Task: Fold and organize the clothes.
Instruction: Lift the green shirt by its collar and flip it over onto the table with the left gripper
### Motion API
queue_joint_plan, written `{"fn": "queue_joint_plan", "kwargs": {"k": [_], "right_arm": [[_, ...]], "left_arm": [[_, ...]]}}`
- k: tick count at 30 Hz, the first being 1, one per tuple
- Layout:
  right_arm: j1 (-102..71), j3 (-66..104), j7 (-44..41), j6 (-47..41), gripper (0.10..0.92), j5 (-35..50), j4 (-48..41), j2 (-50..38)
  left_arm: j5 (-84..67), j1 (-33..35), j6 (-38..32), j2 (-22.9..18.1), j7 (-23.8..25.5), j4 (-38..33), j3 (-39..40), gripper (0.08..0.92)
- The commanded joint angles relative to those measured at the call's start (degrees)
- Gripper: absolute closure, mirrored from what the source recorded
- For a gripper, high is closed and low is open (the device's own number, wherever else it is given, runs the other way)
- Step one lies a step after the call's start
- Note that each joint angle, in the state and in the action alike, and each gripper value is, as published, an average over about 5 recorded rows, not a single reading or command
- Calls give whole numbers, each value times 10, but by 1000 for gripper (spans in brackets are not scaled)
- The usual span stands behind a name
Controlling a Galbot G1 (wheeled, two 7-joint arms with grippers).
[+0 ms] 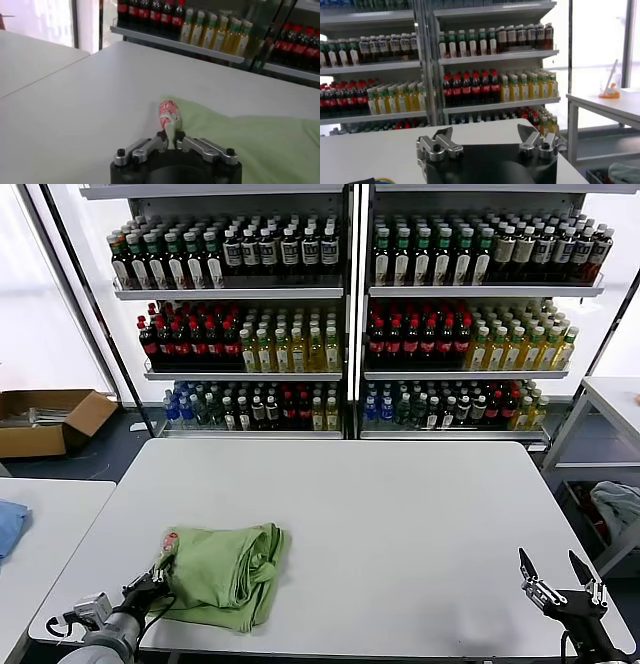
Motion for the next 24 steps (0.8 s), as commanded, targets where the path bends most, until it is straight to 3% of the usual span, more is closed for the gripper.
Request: {"fn": "queue_joint_plan", "kwargs": {"k": [1, 9, 14, 18, 24], "right_arm": [[2, -1, 1, -3, 203, -1, 10, 4], [4, 6, 2, -4, 203, 3, 16, 3], [5, 0, 2, -4, 203, 3, 21, 6], [2, 2, 3, -1, 203, 5, 21, 8], [-10, 5, 2, 11, 203, 9, 14, 9]], "left_arm": [[-10, 16, -42, 20, -1, -8, -83, 880], [-70, 25, -44, 175, 8, 48, -259, 883], [-79, 15, -32, 239, 11, 62, -304, 883], [-73, 10, -19, 230, 7, 12, -283, 883], [7, 9, -13, 155, 9, -67, -169, 883]]}}
